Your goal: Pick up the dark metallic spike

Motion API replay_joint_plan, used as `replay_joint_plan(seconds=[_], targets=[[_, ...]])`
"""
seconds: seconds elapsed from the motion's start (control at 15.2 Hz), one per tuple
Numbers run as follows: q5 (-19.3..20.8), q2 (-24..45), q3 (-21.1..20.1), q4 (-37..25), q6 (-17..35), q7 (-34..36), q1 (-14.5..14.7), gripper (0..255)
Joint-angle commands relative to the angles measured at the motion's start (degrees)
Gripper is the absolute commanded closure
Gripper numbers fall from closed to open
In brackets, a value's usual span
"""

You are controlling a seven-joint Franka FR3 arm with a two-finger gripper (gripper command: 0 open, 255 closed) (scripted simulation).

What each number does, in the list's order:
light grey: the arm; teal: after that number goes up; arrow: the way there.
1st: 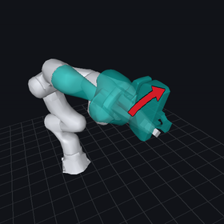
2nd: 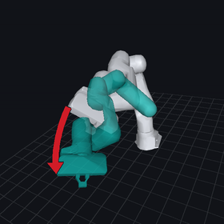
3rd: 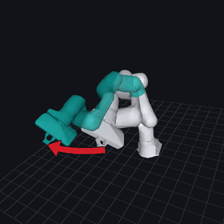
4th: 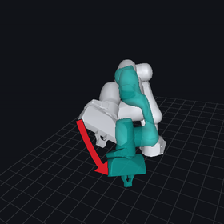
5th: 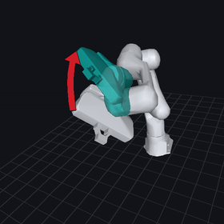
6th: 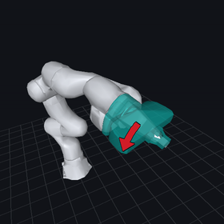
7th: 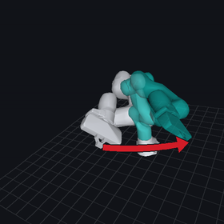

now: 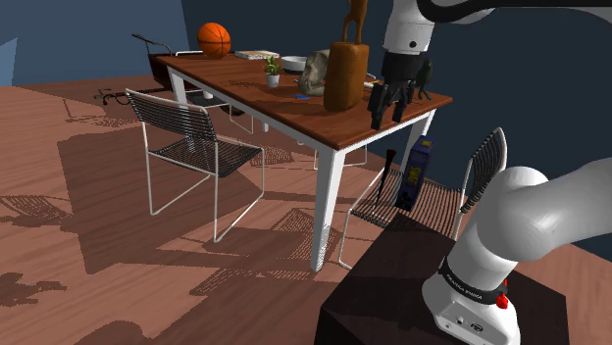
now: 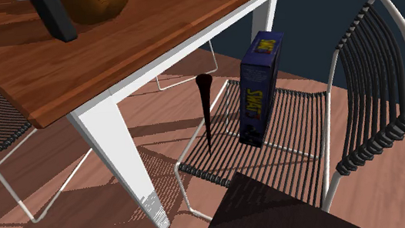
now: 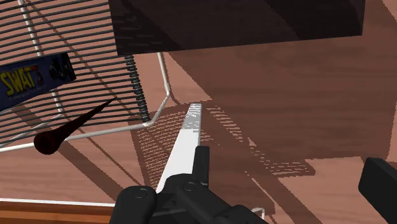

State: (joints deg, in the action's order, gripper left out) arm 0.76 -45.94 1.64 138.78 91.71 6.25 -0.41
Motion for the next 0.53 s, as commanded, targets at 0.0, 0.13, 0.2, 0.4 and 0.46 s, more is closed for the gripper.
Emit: replay_joint_plan(seconds=[0.0,0.13,0.2,0.4,0.46], targets=[[0.0,0.0,0.0,0.0,0.0,0.0,0.0,0],[1.7,0.5,2.2,1.6,2.2,-2.3,-1.0,0],[2.5,0.9,3.4,2.3,3.4,-3.4,-1.5,0],[4.9,2.6,6.8,3.9,7.1,-6.8,-2.9,0],[5.6,3.4,7.9,4.4,8.3,-8.0,-3.4,0]])
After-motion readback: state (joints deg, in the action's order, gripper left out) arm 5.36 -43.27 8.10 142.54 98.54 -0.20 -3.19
